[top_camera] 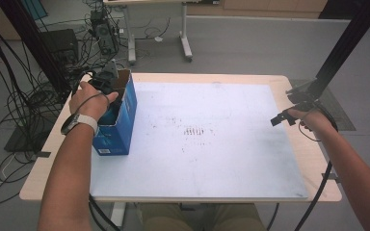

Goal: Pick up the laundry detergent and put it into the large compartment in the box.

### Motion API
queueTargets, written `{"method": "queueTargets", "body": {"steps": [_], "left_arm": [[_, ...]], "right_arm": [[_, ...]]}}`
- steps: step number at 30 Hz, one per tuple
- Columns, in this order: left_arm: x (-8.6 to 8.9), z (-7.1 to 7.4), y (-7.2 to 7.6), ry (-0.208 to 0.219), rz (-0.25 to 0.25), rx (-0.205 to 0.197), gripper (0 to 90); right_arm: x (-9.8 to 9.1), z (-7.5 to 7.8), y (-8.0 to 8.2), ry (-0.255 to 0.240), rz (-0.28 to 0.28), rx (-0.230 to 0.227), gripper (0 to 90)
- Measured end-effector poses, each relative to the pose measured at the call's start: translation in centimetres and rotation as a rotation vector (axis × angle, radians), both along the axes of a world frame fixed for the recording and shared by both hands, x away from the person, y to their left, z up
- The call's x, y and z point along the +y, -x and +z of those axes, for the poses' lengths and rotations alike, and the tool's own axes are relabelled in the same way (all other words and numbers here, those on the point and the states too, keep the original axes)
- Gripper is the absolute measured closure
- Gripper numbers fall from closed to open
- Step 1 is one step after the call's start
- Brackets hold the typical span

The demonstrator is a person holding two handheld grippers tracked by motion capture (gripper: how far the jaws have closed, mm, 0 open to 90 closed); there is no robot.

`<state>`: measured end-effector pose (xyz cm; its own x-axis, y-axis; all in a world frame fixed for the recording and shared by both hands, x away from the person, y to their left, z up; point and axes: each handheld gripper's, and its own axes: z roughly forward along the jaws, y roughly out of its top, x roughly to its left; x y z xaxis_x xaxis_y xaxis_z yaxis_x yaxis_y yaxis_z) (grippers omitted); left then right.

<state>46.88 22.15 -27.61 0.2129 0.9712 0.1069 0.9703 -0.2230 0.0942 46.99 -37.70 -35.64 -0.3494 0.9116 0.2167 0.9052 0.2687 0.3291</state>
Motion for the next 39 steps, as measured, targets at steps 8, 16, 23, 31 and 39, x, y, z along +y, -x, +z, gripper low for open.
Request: {"method": "queueTargets", "body": {"steps": [8,16,23,31,39], "left_arm": [[-0.05,-0.01,-0.02,-0.001,-0.001,-0.002,37.2],[-0.03,-0.01,0.0,0.003,-0.004,-0.004,37.1],[-0.03,0.11,-0.01,0.014,-0.01,-0.012,35.6],[0.03,0.08,0.01,0.012,-0.006,0.001,32.3],[-0.02,0.04,0.07,0.005,-0.011,0.004,27.5]], "right_arm": [[-0.06,-0.01,-0.01,0.002,0.002,0.001,8.3],[-0.03,-0.06,-0.01,0.0,-0.001,0.004,8.3],[-0.01,-0.07,0.01,-0.002,-0.001,0.003,8.3],[0.02,-0.08,0.05,-0.001,0.003,0.002,8.3],[0.09,0.0,0.11,-0.002,0.005,0.0,8.3]]}}
